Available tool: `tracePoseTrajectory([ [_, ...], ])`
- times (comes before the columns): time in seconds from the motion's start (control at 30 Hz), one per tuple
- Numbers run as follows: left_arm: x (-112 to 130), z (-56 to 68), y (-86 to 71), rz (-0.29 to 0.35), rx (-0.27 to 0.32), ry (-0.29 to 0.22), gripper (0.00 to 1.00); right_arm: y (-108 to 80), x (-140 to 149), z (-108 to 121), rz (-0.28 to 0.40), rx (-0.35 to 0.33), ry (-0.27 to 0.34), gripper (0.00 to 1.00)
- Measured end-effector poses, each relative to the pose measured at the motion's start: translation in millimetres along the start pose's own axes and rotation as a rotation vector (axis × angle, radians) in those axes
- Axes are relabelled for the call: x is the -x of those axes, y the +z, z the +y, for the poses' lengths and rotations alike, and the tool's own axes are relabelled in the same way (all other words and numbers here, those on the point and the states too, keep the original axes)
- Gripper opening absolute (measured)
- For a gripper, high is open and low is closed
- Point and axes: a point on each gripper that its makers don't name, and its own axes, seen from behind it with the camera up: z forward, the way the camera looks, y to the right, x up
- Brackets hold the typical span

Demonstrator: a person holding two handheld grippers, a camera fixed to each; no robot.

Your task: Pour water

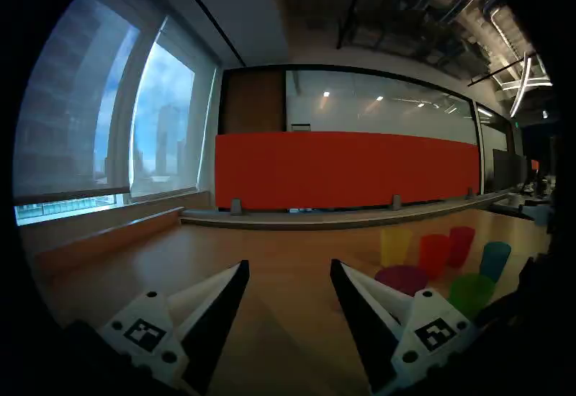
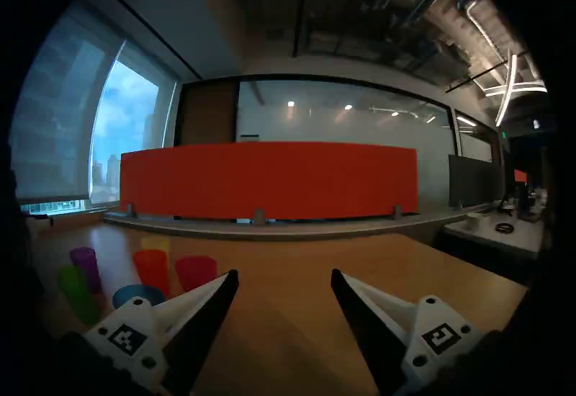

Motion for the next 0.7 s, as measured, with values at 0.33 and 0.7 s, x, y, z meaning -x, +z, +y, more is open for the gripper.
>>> tracePoseTrajectory([
  [0.33,0.6,0.1,0.7,0.0,0.0,0.0,0.83,0.2,0.0,0.4,0.0,0.0,0.0,1.0],
  [0.7,0.4,-0.7,1.6,0.001,0.0,-0.001,0.83,0.1,-0.7,0.4,0.0,0.0,0.0,1.0],
])
